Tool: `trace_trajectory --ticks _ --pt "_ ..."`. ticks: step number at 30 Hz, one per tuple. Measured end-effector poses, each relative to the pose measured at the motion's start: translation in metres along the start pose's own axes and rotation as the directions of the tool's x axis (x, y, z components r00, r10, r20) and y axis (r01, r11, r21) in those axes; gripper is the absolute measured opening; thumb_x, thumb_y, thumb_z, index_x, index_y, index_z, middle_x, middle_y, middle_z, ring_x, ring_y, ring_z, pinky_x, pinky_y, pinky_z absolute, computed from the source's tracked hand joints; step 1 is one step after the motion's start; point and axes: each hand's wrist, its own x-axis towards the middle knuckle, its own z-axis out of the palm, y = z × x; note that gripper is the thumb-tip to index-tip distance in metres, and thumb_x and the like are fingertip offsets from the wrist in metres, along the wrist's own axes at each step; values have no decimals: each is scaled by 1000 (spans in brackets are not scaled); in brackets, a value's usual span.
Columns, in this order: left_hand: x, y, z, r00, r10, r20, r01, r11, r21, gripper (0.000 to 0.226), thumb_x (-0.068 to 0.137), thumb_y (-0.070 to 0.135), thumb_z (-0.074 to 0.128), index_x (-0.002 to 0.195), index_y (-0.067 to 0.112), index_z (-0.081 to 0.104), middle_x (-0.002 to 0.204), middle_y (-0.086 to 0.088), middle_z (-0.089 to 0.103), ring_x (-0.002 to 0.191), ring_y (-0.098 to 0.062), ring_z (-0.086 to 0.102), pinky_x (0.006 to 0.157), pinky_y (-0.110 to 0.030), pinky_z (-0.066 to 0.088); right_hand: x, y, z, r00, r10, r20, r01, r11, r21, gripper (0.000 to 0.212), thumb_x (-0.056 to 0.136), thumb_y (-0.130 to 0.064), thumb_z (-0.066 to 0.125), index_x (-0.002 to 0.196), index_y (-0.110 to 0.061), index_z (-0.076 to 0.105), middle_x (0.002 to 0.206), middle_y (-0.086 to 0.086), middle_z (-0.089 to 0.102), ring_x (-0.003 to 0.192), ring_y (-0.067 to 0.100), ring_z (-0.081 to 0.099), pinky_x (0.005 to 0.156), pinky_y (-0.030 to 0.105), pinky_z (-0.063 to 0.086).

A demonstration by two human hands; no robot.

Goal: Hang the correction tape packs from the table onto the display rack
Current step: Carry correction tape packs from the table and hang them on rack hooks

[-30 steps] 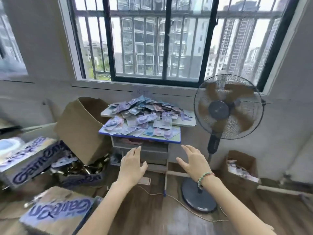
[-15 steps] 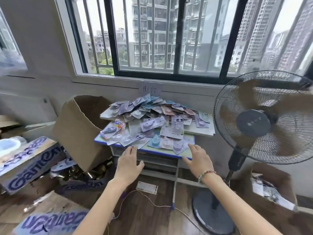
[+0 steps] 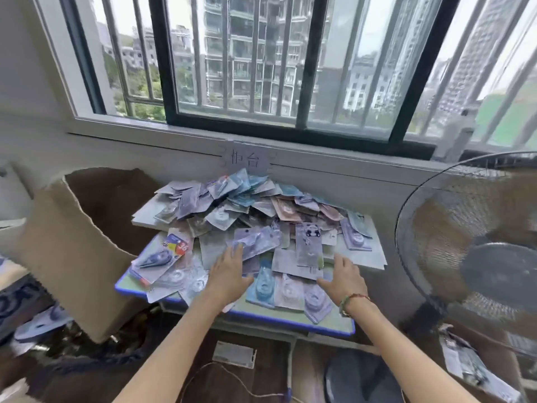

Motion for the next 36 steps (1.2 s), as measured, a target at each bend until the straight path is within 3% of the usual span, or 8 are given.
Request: trace_trajectory --ticks 5,10,15,23,26,31,36 --pt "68 -17 11 992 -26 122 20 999 44 89 93 45 56 154 15 -1 161 -10 0 148 -30 6 118 -49 14 52 -12 18 993 101 66 -103 994 31 83 89 -47 57 149 -8 14 149 14 26 136 30 29 106 39 34" --pt "120 -20 37 969 -63 238 57 998 32 115 84 52 66 150 20 -23 159 -8 -24 147 -33 -16 118 -52 0 103 -23 36 981 177 81 -182 982 56 106 85 -56 59 149 3 -1 155 17 12 142 31 19 112 38 28" --pt "161 -29 61 951 -93 294 67 993 99 122 80 56 68 147 18 -27 157 -12 -27 144 -34 -24 118 -54 -7 153 -33 61 965 232 121 -238 970 44 117 80 -63 60 148 2 -11 158 17 -2 146 31 3 119 40 12" --pt "197 -34 81 937 -133 324 82 983 165 118 84 53 66 149 17 -25 158 -12 -23 146 -32 -20 118 -54 -6 199 -39 89 947 288 142 -293 956 19 122 77 -65 62 148 3 -11 157 21 1 145 35 7 117 43 16" --pt "204 -37 85 941 -137 309 91 983 158 111 87 45 66 151 17 -20 160 -10 -18 147 -31 -16 118 -56 -2 208 -40 95 948 292 128 -294 956 -6 120 77 -66 61 149 1 -8 155 22 11 140 37 19 115 43 20" --pt "210 -41 89 969 -118 219 91 987 130 102 86 41 67 154 13 -4 162 -6 1 148 -29 1 117 -56 11 217 -40 97 939 324 114 -319 946 -58 117 78 -65 61 149 -1 -6 151 18 20 134 37 28 111 43 25" --pt "211 -39 88 986 -110 128 94 987 127 101 80 43 72 153 12 9 155 -8 23 137 -33 27 112 -46 26 216 -38 97 950 305 75 -302 952 -40 117 77 -61 64 149 0 -6 149 16 23 131 35 31 109 44 28"
